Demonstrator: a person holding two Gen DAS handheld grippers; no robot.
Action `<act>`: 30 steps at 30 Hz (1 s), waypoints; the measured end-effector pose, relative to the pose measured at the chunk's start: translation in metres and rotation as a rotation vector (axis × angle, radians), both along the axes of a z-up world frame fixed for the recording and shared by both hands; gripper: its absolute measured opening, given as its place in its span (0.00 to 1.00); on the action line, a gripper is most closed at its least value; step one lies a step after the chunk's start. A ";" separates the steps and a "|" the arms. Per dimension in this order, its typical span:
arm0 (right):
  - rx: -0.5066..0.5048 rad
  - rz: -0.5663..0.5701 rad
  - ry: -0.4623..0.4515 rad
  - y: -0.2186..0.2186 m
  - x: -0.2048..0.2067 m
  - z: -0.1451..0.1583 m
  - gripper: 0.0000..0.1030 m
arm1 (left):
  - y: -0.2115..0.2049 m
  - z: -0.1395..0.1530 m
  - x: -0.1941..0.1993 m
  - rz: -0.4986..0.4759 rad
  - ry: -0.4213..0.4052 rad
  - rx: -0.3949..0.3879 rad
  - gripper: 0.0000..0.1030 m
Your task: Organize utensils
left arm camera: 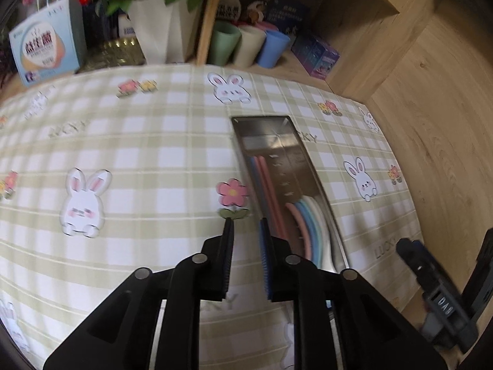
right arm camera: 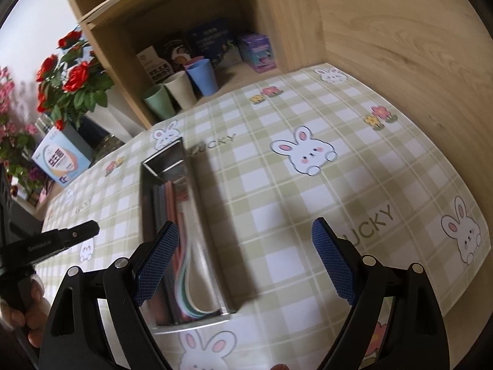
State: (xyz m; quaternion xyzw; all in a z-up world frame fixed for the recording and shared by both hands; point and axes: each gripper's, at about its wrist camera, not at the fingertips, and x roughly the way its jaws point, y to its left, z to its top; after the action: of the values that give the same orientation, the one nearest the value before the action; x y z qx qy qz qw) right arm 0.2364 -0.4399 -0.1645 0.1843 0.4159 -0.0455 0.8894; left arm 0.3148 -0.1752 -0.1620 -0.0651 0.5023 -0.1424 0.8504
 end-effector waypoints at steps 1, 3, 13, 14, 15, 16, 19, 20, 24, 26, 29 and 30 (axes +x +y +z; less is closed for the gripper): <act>-0.004 0.005 -0.004 0.004 0.000 0.004 0.83 | 0.005 0.003 -0.001 0.000 -0.011 0.009 0.20; -0.010 0.012 -0.014 0.010 0.001 0.010 0.83 | 0.014 0.009 -0.004 0.002 -0.032 0.025 0.25; -0.082 0.096 -0.132 0.066 0.000 0.071 0.83 | 0.079 0.070 -0.035 0.036 -0.266 0.107 0.89; -0.089 0.106 -0.147 0.071 0.000 0.078 0.83 | 0.085 0.078 -0.040 0.042 -0.297 0.119 0.90; -0.097 0.120 -0.171 0.079 -0.002 0.086 0.84 | 0.091 0.086 -0.045 0.046 -0.325 0.129 0.92; -0.099 0.130 -0.198 0.087 -0.004 0.094 0.84 | 0.097 0.093 -0.049 0.047 -0.349 0.139 0.93; -0.099 0.155 -0.263 0.105 -0.009 0.113 0.84 | 0.115 0.114 -0.065 0.053 -0.434 0.166 0.94; -0.103 0.163 -0.284 0.113 -0.010 0.120 0.84 | 0.120 0.119 -0.068 0.053 -0.454 0.171 0.94; -0.126 0.191 -0.337 0.138 -0.016 0.139 0.84 | 0.142 0.145 -0.087 0.054 -0.541 0.176 0.94; -0.134 0.200 -0.350 0.147 -0.018 0.146 0.84 | 0.152 0.154 -0.094 0.059 -0.568 0.172 0.94; -0.149 0.205 -0.366 0.158 -0.020 0.155 0.84 | 0.162 0.162 -0.101 0.066 -0.592 0.171 0.94; -0.156 0.205 -0.372 0.162 -0.021 0.158 0.84 | 0.165 0.163 -0.103 0.071 -0.596 0.171 0.94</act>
State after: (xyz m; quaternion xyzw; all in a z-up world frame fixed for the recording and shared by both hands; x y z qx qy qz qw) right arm 0.2154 -0.2780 -0.0069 0.0768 0.2565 0.0481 0.9623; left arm 0.2119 -0.0106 0.0010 0.0339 0.2383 -0.0827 0.9671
